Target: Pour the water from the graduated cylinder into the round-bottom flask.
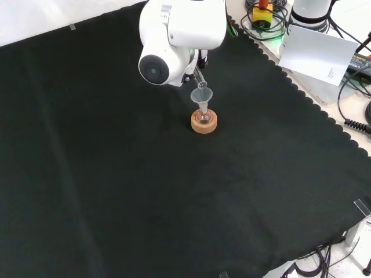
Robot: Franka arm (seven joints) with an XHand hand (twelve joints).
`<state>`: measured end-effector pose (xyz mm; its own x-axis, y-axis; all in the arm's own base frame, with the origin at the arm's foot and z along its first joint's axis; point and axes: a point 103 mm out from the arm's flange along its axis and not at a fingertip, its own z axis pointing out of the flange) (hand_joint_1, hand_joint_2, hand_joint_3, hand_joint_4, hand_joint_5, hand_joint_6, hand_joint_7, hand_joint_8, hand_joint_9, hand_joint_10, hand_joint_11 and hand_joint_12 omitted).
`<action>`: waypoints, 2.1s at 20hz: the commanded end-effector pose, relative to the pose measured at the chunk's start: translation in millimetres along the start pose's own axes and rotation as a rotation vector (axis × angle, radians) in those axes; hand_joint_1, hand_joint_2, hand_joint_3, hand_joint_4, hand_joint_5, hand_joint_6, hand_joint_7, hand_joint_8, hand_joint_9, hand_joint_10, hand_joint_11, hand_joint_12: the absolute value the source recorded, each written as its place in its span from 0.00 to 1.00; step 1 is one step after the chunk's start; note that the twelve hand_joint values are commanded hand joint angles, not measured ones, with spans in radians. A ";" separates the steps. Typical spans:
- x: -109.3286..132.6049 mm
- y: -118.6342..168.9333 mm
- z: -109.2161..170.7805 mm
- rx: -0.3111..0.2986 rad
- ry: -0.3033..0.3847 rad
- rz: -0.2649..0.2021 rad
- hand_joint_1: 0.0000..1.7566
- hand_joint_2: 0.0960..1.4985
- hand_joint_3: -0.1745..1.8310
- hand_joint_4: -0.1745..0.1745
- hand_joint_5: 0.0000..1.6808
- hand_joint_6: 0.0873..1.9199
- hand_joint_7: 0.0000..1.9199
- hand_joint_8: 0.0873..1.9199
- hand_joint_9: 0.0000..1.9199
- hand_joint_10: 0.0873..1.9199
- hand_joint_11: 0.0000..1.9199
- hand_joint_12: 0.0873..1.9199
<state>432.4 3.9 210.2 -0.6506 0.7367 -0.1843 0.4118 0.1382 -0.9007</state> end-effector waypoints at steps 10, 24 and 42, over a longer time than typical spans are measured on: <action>-11.3 -8.4 4.9 0.018 0.004 0.010 0.66 0.70 0.07 0.14 0.67 0.39 0.75 0.04 0.83 0.00 0.77 0.27; -10.7 -7.8 0.4 0.056 -0.024 0.033 0.66 0.70 0.07 0.14 0.67 0.39 0.75 0.03 0.83 0.00 0.78 0.27; -12.0 -9.6 0.6 0.076 -0.060 0.068 0.66 0.70 0.06 0.14 0.67 0.39 0.75 0.03 0.83 0.00 0.77 0.27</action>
<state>438.3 12.7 218.1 -0.6645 0.7018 -0.2566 0.4013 0.0455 -0.9148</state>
